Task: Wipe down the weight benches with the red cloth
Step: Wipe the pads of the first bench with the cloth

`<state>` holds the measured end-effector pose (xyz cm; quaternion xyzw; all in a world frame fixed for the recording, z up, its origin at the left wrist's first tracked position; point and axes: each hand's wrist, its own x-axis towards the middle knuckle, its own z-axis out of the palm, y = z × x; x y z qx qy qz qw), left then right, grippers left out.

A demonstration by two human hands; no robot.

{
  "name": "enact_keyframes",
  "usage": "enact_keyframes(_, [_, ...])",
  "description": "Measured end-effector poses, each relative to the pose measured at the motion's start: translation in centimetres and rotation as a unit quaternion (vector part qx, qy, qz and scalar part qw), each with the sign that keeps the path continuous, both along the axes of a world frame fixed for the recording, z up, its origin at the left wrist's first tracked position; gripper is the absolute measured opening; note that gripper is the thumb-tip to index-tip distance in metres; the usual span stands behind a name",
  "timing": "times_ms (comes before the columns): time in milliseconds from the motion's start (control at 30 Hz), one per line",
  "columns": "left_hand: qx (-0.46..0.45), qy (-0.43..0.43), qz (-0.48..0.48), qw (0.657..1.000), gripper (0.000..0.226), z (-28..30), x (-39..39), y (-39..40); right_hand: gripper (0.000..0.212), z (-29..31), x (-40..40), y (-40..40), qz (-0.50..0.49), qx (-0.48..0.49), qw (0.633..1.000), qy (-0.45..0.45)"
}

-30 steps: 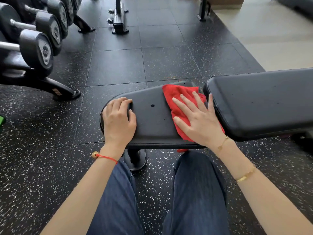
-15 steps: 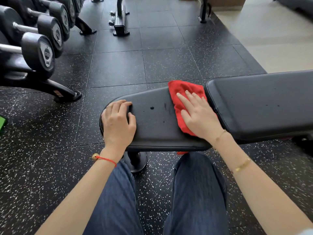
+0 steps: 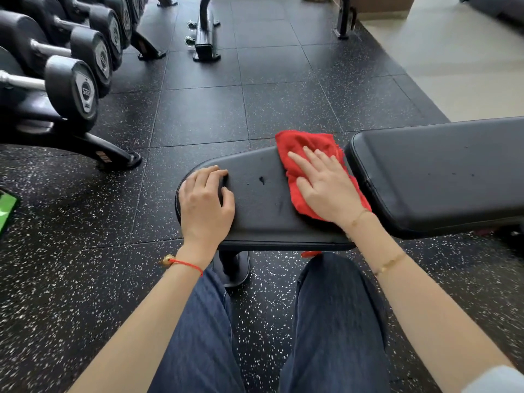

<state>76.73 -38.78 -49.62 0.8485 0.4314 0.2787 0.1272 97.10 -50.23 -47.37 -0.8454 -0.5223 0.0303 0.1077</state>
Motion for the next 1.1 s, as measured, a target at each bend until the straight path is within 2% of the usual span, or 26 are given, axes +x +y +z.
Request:
enact_keyframes(100, [0.0,-0.006,0.003,1.0,0.034,0.0,0.2,-0.1,0.055,0.5,-1.2,2.6,-0.006,-0.011,1.0,0.006])
enact_keyframes(267, [-0.019,-0.027,-0.004,0.999,0.036,0.0,-0.2,0.1,0.057,-0.4,-5.7,-0.4,0.112,0.022,0.993,-0.015])
enact_keyframes(367, [-0.01,-0.014,-0.017,1.0,0.036,0.3,-1.2,0.2,0.056,-0.4,-4.1,-1.0,0.071,0.02,0.997,0.001])
enact_keyframes(467, [-0.004,-0.003,-0.015,1.0,0.036,0.5,-3.5,0.4,0.055,0.0,-3.2,2.0,0.001,0.005,1.0,-0.004])
enact_keyframes(533, [-0.013,-0.011,-0.001,1.0,0.036,0.6,-5.3,0.6,0.055,0.1,-4.5,4.3,-0.001,0.0,1.0,-0.014])
enact_keyframes(633, [-0.028,-0.028,0.021,0.999,0.036,0.9,-6.9,0.7,0.057,-0.2,-9.0,6.0,0.078,0.003,0.997,-0.016])
enact_keyframes(767, [-0.037,-0.053,0.028,0.998,0.036,1.3,-7.7,0.7,0.056,-0.6,-13.7,3.9,0.16,0.022,0.987,-0.016])
enact_keyframes(833, [-0.039,-0.062,0.032,0.997,0.036,1.3,-7.8,0.7,0.056,-0.9,-12.8,1.6,0.154,0.031,0.987,-0.007])
enact_keyframes(933, [-0.039,-0.063,0.031,0.997,0.035,1.3,-7.8,0.5,0.055,-0.9,-9.1,0.1,0.089,0.023,0.996,-0.006])
enact_keyframes(1033, [-0.04,-0.061,0.025,0.997,0.036,1.3,-7.5,0.2,0.056,0.1,-7.0,3.3,0.033,-0.002,0.999,-0.023])
enact_keyframes(1100, [-0.04,-0.065,0.019,0.997,0.035,1.4,-7.2,-0.1,0.057,0.3,-8.2,5.9,0.056,-0.017,0.997,-0.055])
